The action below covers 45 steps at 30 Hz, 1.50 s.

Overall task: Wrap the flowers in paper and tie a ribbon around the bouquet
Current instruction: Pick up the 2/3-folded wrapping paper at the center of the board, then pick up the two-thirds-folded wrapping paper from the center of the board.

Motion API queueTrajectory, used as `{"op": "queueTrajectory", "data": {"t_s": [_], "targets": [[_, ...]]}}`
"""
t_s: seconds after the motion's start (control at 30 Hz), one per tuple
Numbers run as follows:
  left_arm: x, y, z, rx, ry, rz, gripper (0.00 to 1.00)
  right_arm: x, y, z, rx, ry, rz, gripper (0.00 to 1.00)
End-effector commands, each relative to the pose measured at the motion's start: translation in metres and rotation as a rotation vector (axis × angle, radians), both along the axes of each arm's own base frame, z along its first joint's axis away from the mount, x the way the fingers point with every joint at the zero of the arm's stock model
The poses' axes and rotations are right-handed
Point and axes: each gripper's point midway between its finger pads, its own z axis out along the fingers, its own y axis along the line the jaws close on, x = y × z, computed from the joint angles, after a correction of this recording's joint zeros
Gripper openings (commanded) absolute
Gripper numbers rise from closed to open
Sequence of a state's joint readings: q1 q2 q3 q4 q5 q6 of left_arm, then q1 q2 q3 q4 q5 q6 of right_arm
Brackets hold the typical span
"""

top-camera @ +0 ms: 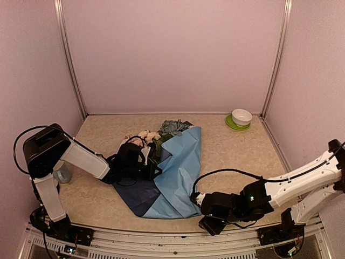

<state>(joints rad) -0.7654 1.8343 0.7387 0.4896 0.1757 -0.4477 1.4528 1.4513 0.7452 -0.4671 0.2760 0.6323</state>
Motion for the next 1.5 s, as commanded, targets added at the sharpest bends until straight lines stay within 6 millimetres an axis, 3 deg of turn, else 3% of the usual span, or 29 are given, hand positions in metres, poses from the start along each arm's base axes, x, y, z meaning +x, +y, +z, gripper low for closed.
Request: {"op": "queueTrajectory", "data": {"t_s": [0.0, 0.23, 0.33, 0.4, 0.47, 0.57, 0.7, 0.83, 1.0, 1.07, 1.2, 1.33, 1.47], "targets": [[-0.003, 0.001, -0.009, 0.01, 0.015, 0.002, 0.0, -0.006, 0.023, 0.047, 0.293, 0.117, 0.124, 0.73], [-0.003, -0.001, -0.006, 0.011, 0.008, 0.0, 0.0, 0.083, 0.009, 0.096, 0.684, 0.136, -0.058, 0.88], [-0.002, -0.002, -0.008, 0.026, 0.007, 0.0, 0.0, 0.116, 0.003, 0.099, 0.738, 0.156, -0.114, 0.85], [-0.002, -0.002, -0.008, 0.023, 0.009, -0.001, 0.0, 0.128, 0.008, 0.096, 0.696, 0.129, -0.104, 0.73], [-0.003, -0.002, -0.007, 0.021, 0.01, -0.001, 0.0, 0.129, 0.017, 0.09, 0.662, 0.143, -0.047, 0.61], [-0.003, -0.003, -0.007, 0.018, 0.008, -0.002, 0.0, 0.125, 0.035, 0.084, 0.676, 0.181, 0.051, 0.53], [-0.003, -0.003, -0.008, 0.02, 0.011, -0.006, 0.0, 0.13, 0.042, 0.052, 0.616, 0.256, 0.013, 0.39], [-0.003, -0.003, -0.004, 0.021, 0.003, -0.014, 0.0, 0.138, 0.034, 0.019, 0.487, 0.26, -0.058, 0.38], [0.002, -0.005, 0.009, 0.024, -0.028, -0.016, 0.0, 0.133, 0.043, 0.004, 0.399, 0.267, -0.027, 0.39], [0.004, -0.006, 0.019, 0.01, -0.05, -0.016, 0.0, 0.133, 0.044, 0.004, 0.395, 0.272, -0.029, 0.38], [0.005, -0.016, 0.052, -0.034, -0.116, -0.045, 0.0, 0.133, 0.044, 0.028, 0.428, 0.244, -0.009, 0.43], [-0.004, -0.046, 0.089, -0.036, -0.19, -0.143, 0.0, 0.143, 0.024, 0.055, 0.456, 0.199, -0.071, 0.46], [-0.022, -0.084, 0.129, -0.096, -0.233, -0.256, 0.0, 0.147, -0.006, 0.058, 0.46, 0.199, -0.199, 0.51]]}}
